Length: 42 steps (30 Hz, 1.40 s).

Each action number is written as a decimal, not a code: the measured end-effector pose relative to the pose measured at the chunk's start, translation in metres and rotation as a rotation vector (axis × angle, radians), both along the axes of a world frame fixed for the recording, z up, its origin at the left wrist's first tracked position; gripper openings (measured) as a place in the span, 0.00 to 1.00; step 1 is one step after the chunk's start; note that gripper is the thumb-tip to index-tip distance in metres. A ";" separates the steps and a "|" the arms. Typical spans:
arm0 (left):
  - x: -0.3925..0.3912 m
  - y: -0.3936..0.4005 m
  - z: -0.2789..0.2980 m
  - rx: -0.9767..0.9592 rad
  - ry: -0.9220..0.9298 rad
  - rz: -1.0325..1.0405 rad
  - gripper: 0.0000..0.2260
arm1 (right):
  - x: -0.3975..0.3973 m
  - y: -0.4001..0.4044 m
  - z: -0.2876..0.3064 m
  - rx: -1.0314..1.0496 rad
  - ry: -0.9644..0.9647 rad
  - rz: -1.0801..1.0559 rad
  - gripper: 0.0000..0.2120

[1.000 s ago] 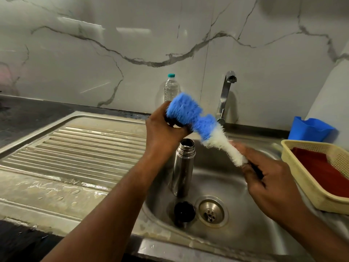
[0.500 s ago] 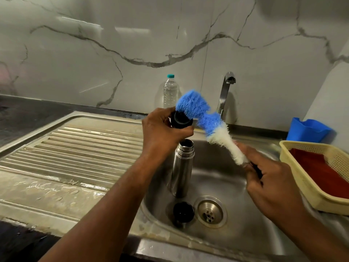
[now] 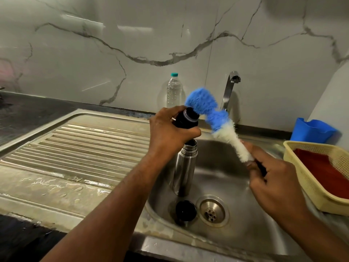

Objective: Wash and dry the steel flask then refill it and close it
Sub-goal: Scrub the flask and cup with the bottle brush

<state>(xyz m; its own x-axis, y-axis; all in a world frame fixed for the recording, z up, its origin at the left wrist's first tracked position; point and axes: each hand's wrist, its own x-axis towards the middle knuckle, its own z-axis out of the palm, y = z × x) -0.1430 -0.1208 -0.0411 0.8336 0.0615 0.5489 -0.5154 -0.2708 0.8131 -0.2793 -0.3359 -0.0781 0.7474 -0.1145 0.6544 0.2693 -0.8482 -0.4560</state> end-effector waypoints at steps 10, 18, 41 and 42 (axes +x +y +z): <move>0.000 0.003 0.002 0.000 0.037 -0.015 0.16 | 0.002 0.000 -0.005 0.004 0.032 0.054 0.31; 0.004 -0.001 -0.001 -0.002 0.062 -0.016 0.19 | 0.001 0.000 -0.003 0.030 0.039 0.035 0.30; 0.006 0.002 -0.004 -0.032 0.114 -0.072 0.23 | 0.007 -0.013 0.002 0.086 0.109 0.003 0.23; 0.004 0.003 -0.003 -0.003 0.095 -0.081 0.22 | 0.007 -0.018 0.004 0.100 0.097 -0.024 0.23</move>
<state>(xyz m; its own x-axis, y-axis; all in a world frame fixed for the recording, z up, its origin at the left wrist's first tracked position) -0.1389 -0.1176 -0.0437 0.8843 -0.0067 0.4669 -0.4560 -0.2284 0.8602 -0.2718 -0.3534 -0.0746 0.8029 -0.1944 0.5635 0.1998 -0.8029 -0.5617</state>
